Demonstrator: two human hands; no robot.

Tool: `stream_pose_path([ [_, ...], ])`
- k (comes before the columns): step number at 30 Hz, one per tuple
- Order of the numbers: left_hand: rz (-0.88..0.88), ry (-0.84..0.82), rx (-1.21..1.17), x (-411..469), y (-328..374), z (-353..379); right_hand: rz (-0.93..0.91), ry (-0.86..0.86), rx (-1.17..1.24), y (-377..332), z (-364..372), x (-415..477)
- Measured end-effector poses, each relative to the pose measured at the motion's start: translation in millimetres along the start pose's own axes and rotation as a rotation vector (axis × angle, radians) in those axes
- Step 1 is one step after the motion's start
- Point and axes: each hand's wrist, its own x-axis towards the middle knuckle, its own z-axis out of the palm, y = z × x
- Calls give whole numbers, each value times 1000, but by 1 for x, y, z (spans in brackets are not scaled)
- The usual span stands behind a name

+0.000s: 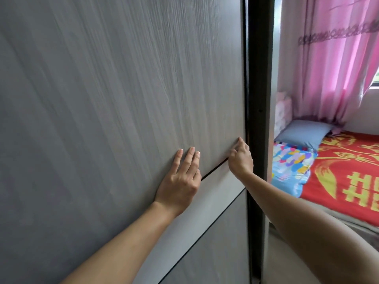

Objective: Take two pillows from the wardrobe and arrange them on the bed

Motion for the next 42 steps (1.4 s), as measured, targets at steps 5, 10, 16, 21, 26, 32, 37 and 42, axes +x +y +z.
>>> stream_pose_path([
  [5,-5,-2,-22,24,10,13,82,4,47,13,8,24],
  [10,0,4,-46,48,21,25,108,17,98,27,8,49],
  [16,16,1,-47,74,33,39,136,0,97,39,-3,79],
  [21,22,-8,-40,91,41,47,117,-8,72,48,-7,95],
  [26,10,-14,-25,92,43,50,89,0,60,52,-1,93],
  [32,-3,-29,-70,93,45,52,77,-50,68,60,-19,98],
  [37,-15,-54,-192,103,56,60,44,-85,27,63,-61,111],
  [42,-18,-56,-233,123,69,75,-116,111,69,27,-116,121],
])
